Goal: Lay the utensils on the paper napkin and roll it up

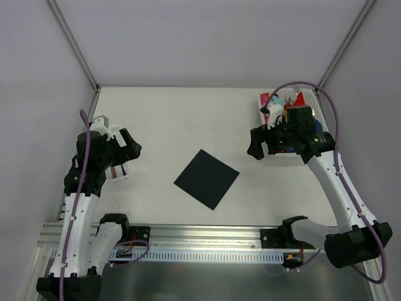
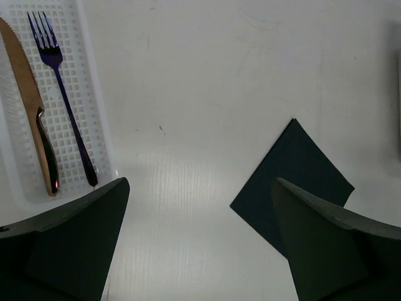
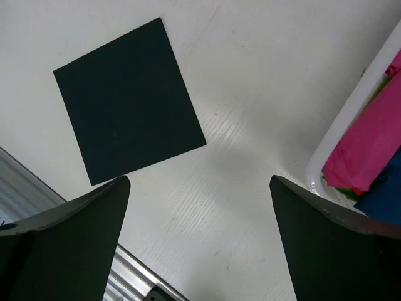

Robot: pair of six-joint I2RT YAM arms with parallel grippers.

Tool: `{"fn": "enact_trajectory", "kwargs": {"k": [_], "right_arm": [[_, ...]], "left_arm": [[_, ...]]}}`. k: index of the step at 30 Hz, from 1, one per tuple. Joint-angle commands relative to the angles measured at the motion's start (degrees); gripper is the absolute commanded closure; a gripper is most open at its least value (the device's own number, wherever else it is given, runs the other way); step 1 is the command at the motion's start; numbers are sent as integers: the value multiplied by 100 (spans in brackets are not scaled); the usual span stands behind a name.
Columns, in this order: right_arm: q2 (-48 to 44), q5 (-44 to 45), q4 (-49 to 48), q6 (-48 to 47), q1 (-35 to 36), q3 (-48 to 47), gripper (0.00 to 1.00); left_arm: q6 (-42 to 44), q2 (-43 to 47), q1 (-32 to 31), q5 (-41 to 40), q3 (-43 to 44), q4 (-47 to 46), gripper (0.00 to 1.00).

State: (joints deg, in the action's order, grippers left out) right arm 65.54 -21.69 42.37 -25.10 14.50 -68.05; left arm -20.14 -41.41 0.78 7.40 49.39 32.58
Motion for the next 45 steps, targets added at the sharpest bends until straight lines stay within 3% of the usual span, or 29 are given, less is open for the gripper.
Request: {"fn": "enact_trajectory", "kwargs": {"k": [1, 3, 9, 16, 20, 28, 38, 41, 45], "right_arm": [[38, 173, 70, -21, 377, -173, 1], [126, 332, -18, 14, 623, -86, 1], [538, 1228, -729, 452, 2290, 467, 1], [1590, 1993, -1213, 927, 3374, 460, 1], [2270, 2011, -1301, 1244, 3489, 126, 5], [2999, 2134, -2240, 1754, 3726, 398, 11], [4010, 2776, -2207, 2088, 3920, -32, 18], [4309, 2460, -2295, 1992, 3929, -155, 18], [4652, 2241, -2180, 960, 3937, -577, 23]], "left_arm": [[353, -25, -7, 324, 124, 64, 1], [300, -43, -7, 315, 150, 91, 1], [-138, -78, -7, 131, 168, 170, 1], [-876, -210, -7, 60, 19, 196, 1], [-1097, -122, -7, -98, -113, 196, 1], [-1246, 98, -7, -440, -289, 240, 1], [-1396, 28, -7, -704, -430, 355, 1], [-1361, -16, -7, -705, -421, 355, 1], [-1300, -25, -7, -705, -412, 355, 1]]}}
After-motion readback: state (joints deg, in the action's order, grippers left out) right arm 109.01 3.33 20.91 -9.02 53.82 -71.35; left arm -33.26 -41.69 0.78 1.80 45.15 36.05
